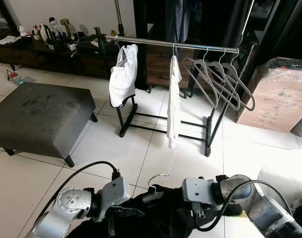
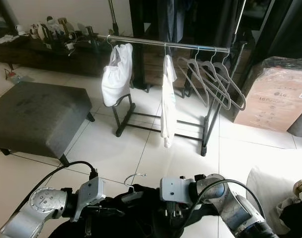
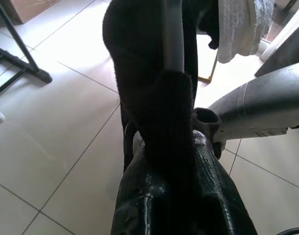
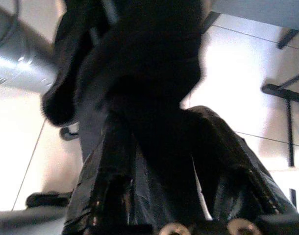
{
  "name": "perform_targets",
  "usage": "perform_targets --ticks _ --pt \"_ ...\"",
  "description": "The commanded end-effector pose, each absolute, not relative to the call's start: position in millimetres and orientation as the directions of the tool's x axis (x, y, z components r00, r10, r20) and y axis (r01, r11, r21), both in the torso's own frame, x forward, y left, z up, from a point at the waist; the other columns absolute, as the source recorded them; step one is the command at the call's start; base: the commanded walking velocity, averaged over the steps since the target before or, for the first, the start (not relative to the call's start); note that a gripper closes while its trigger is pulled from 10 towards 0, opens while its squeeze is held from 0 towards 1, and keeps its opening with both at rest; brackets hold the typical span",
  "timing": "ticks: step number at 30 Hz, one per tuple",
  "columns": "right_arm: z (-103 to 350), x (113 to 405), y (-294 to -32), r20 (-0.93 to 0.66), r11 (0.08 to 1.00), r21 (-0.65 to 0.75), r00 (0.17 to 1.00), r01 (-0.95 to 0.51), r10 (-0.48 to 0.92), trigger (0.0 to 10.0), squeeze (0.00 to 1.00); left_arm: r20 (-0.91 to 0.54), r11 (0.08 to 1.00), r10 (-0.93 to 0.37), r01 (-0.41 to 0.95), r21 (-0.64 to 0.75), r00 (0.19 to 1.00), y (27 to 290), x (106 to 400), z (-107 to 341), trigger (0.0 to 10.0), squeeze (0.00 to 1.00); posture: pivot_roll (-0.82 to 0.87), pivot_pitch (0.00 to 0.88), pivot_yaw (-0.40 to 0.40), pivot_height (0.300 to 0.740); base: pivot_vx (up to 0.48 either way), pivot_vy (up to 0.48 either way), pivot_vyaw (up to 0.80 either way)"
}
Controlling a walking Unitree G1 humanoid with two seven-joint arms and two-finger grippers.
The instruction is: Hang hanger
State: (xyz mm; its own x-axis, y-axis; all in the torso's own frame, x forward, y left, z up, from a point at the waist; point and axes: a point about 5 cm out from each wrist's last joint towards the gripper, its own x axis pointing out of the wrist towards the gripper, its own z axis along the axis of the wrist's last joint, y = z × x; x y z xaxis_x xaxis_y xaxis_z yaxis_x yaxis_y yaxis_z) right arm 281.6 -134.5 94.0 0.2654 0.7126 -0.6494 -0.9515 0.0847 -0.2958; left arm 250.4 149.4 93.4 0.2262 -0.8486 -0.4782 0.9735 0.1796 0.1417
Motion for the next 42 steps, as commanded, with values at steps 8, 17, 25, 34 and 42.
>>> perform_targets --ticks 8,17,25,34,42 --pt "107 298 -137 -0.589 0.165 -0.348 0.352 -0.923 0.728 10.0 1.00 -0.506 0.235 -0.808 0.953 0.192 0.301 158 248 89 0.0 0.00 -0.09 0.111 0.024 0.740 0.000 0.000 0.00" --pt "115 307 -140 -0.566 0.199 -0.372 0.392 -0.906 0.726 10.0 1.00 -0.538 0.275 -0.772 0.941 0.197 0.338 165 242 80 0.0 0.00 -0.08 0.115 0.022 0.740 0.000 0.000 0.00" --pt "119 311 -142 -0.550 0.222 -0.380 0.412 -0.898 0.726 10.0 1.00 -0.543 0.385 -0.707 0.891 0.242 0.453 175 244 72 0.0 0.00 -0.08 0.117 0.021 0.740 0.000 0.000 0.00" --pt "116 322 -156 -0.500 0.401 -0.395 0.560 -0.827 0.661 10.0 0.23 -0.455 0.751 -0.329 0.521 0.405 0.828 207 265 66 4.3 0.00 -0.08 0.114 0.016 0.740 0.000 0.000 0.00" --pt "65 321 -182 -0.498 0.770 -0.234 0.754 -0.593 0.429 10.0 0.00 -0.263 0.947 -0.098 0.171 0.273 0.960 225 258 77 10.0 0.00 -0.07 0.110 0.009 0.740 0.000 0.000 0.00"
